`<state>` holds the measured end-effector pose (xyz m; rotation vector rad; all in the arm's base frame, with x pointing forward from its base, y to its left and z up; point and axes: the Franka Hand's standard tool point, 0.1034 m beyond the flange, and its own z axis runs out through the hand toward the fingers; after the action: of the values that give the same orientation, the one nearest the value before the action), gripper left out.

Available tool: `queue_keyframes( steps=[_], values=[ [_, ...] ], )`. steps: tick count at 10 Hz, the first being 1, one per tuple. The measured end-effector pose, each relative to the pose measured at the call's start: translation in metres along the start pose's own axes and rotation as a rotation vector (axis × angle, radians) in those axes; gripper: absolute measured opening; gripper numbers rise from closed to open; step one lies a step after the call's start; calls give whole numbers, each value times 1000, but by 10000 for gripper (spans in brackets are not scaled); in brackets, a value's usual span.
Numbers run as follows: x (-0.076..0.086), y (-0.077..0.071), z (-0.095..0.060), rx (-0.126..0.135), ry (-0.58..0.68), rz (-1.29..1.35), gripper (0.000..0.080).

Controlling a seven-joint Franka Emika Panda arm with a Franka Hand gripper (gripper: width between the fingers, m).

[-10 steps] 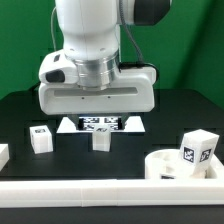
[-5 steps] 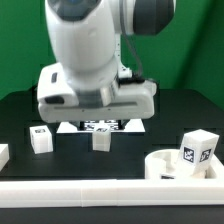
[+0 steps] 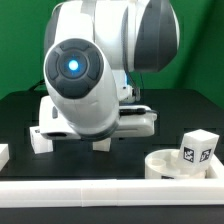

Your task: Assemble stool

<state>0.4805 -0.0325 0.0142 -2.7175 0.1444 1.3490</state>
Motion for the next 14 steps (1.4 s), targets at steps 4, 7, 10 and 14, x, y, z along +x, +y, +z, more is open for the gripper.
queue_keyframes(
  steps=[4, 7, 10, 14],
  values=[
    [3, 2, 12, -1, -23, 24, 649],
    [6, 1, 12, -2, -12, 23, 390],
    [6, 1, 11, -2, -9, 18, 327],
    [0, -12, -3, -15, 14, 7, 327]
  ],
)
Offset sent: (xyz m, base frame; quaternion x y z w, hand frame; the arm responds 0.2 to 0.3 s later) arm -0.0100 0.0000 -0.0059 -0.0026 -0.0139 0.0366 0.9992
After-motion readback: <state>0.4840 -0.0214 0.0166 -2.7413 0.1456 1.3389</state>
